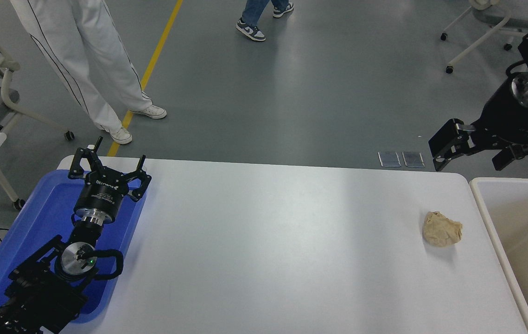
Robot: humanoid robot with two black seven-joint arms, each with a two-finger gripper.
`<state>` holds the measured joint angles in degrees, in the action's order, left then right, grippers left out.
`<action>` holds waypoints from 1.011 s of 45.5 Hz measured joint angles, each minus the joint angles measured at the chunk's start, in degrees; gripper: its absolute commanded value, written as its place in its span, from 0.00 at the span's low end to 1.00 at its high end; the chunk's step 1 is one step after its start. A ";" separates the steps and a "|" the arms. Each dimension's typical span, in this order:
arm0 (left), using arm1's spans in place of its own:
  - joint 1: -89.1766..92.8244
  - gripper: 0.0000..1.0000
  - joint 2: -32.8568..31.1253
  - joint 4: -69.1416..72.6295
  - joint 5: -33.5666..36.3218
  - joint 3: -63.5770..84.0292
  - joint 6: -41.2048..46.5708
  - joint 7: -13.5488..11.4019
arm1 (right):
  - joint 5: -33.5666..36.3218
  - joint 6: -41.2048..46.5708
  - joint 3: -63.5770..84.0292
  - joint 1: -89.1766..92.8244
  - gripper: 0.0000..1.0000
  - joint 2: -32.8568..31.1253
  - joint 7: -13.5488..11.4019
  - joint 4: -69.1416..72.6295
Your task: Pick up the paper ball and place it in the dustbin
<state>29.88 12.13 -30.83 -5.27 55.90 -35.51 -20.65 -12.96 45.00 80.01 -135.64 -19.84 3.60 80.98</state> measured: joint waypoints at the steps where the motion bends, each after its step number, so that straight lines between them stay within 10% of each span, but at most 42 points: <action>1: 0.00 1.00 0.00 0.00 0.00 0.00 0.00 0.00 | 0.00 0.00 0.04 0.01 1.00 0.00 0.00 0.00; 46: 0.00 1.00 0.00 -0.02 0.02 0.00 0.01 0.00 | -0.98 -4.46 0.37 8.28 1.00 -0.93 -0.07 -0.47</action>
<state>29.88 12.13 -30.85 -5.25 55.90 -35.50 -20.65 -13.95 40.54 80.38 -127.36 -20.76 3.52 80.52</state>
